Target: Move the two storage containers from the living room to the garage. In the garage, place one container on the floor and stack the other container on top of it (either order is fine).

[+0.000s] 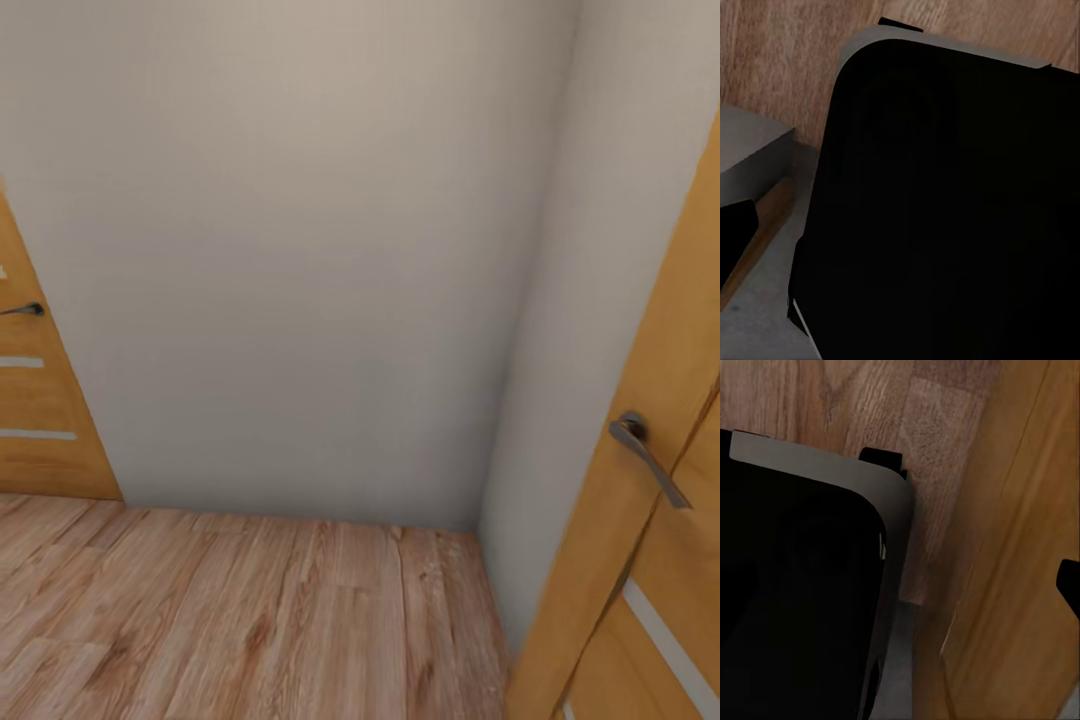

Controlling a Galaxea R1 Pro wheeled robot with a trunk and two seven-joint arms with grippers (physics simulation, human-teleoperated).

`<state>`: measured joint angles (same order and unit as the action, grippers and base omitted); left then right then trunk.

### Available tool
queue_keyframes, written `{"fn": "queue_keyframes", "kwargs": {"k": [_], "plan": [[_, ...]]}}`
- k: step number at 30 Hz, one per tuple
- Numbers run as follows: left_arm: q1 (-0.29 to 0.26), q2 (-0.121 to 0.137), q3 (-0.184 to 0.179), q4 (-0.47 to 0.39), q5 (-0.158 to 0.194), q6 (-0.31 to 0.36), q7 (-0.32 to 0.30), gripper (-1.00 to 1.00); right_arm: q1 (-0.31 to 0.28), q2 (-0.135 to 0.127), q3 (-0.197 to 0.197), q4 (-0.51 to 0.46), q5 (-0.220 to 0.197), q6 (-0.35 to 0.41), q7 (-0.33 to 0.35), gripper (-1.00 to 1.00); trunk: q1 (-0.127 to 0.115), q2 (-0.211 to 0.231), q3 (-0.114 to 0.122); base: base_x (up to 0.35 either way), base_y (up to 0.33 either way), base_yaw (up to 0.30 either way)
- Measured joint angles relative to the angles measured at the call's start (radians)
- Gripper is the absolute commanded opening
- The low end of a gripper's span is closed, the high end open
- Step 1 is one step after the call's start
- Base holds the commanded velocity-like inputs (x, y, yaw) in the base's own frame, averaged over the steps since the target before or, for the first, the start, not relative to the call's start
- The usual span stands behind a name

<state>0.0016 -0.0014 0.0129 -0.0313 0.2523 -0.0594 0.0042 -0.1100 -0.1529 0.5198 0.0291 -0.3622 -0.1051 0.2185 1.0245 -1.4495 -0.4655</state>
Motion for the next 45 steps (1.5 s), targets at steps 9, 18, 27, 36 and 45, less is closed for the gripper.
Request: {"fn": "queue_keyframes", "kwargs": {"k": [9,18,27,36,45], "plan": [[0.000,0.000,0.000,0.000,0.000,0.000,0.000,1.00,0.000,0.000,0.000,0.000,0.000,-0.002,0.000,1.00,0.000,0.000,0.000,0.243,0.000,0.267],[0.000,0.000,0.000,0.000,0.000,0.000,0.000,1.00,0.000,-0.001,0.000,0.000,0.000,-0.002,0.000,1.00,0.000,0.000,0.000,0.225,0.000,0.269],[0.000,0.000,0.000,0.000,0.000,0.000,0.000,1.00,0.000,0.001,0.001,0.000,0.000,-0.002,0.000,1.00,0.000,0.000,0.000,0.218,0.000,0.269],[0.000,0.000,0.000,0.000,0.001,0.000,0.000,1.00,0.000,0.001,0.001,0.000,0.000,-0.002,0.000,1.00,0.000,0.000,0.000,0.213,0.000,0.269],[0.000,0.000,0.000,0.000,0.002,0.000,0.000,1.00,0.001,0.001,0.001,0.000,0.000,-0.002,0.000,1.00,0.000,0.000,0.000,0.229,0.000,0.269]]}}
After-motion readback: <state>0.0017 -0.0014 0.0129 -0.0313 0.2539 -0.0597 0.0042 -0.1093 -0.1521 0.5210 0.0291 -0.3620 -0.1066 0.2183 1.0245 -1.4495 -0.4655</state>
